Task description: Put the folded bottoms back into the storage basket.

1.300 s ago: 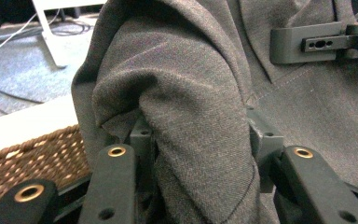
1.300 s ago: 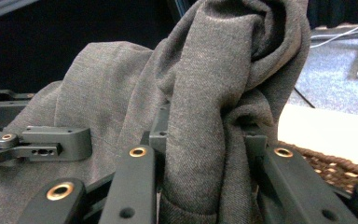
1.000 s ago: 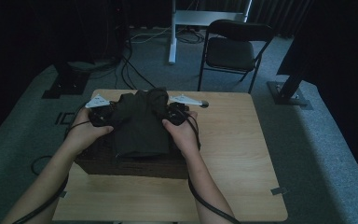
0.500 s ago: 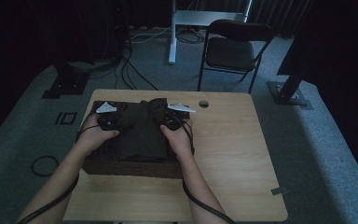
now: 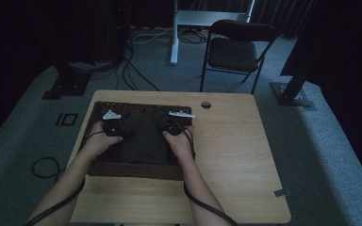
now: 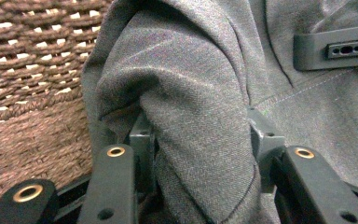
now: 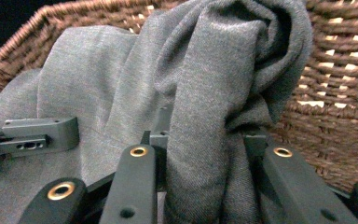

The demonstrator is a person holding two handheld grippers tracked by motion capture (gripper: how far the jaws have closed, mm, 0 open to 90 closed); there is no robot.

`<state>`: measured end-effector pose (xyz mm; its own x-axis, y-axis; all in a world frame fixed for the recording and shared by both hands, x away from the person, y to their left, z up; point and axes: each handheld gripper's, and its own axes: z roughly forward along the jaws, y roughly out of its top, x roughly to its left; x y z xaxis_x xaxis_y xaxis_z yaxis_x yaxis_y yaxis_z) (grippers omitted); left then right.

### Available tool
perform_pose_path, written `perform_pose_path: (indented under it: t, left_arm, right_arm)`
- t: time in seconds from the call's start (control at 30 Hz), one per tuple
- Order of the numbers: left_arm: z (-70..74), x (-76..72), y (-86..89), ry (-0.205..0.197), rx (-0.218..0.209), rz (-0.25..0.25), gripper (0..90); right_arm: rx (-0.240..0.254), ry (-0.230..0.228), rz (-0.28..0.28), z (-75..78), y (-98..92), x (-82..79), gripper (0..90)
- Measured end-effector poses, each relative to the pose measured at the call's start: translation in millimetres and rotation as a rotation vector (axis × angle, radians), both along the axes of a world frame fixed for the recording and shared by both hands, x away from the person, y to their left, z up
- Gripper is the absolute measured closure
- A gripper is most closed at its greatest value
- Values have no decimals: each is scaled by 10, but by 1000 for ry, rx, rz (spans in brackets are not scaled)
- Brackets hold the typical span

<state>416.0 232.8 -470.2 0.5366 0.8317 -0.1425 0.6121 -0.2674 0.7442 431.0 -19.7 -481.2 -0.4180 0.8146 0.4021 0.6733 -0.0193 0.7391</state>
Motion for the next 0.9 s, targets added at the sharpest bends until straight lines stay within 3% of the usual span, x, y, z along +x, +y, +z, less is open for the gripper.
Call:
perform_pose_path:
  t: [0.1, 0.33, 0.47, 0.6, 0.7, 0.77, 0.83, 0.9]
  left_arm:
    - [-65, 21, -7, 6, 7, 7, 556]
    - [-163, 43, -24, 10, 8, 21, 541]
    - [-204, 50, -25, -27, 12, 35, 492]
    - [-187, 80, 15, -107, 42, 106, 329]
    - [-182, 89, 44, -107, 47, 132, 297]
    - [-185, 91, 53, -106, 51, 135, 290]
    - [-171, 91, 69, -120, 54, 166, 289]
    - [-146, 90, 82, -129, 62, 193, 277]
  right_arm:
    - [-30, 20, -4, -34, 21, 21, 673]
    - [-164, 38, -5, -96, 80, 77, 669]
    - [-160, 51, -21, -131, 80, 97, 631]
    - [-171, 9, -30, -123, 85, 97, 468]
    - [-160, -32, -31, -123, 68, 107, 357]
    - [-187, -43, -31, -109, 63, 106, 325]
    - [-220, -80, -30, -66, 46, 99, 289]
    - [-241, -83, -28, -31, 19, 101, 251]
